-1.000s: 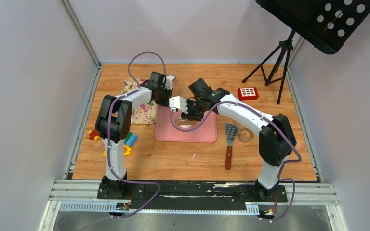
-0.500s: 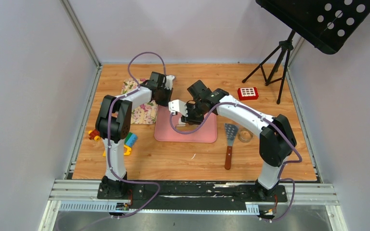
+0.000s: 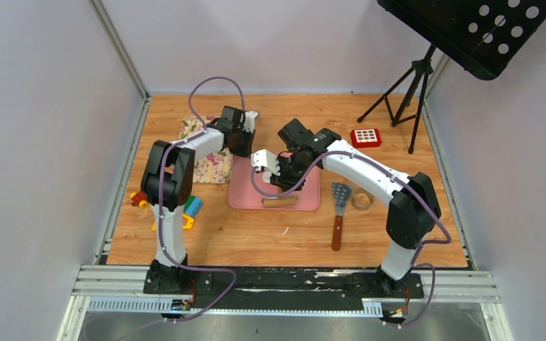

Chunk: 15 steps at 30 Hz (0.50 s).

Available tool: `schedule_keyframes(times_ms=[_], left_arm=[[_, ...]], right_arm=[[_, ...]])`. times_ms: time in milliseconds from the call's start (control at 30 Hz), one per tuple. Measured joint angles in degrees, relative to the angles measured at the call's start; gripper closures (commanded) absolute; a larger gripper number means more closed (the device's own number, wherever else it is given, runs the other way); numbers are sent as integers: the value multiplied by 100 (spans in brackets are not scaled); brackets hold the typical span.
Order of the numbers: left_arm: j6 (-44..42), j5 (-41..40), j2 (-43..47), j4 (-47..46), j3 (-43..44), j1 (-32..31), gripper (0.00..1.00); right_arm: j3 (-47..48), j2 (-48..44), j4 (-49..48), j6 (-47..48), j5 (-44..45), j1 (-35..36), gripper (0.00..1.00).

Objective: Roll out the dumpling wrappers from the dough
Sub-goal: Flatten out the dough on the work surface.

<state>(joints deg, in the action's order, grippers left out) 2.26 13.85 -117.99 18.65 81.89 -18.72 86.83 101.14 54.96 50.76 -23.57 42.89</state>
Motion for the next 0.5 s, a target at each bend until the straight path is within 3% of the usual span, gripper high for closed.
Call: schedule_keyframes(times_ms=[300, 500], left_arm=[[0, 0, 0, 0, 0, 0, 100], [0, 0, 0, 0, 0, 0, 100]], right_arm=[[645, -164, -435, -586, 297, -116, 100], [796, 195, -800, -752, 636, -136, 100]])
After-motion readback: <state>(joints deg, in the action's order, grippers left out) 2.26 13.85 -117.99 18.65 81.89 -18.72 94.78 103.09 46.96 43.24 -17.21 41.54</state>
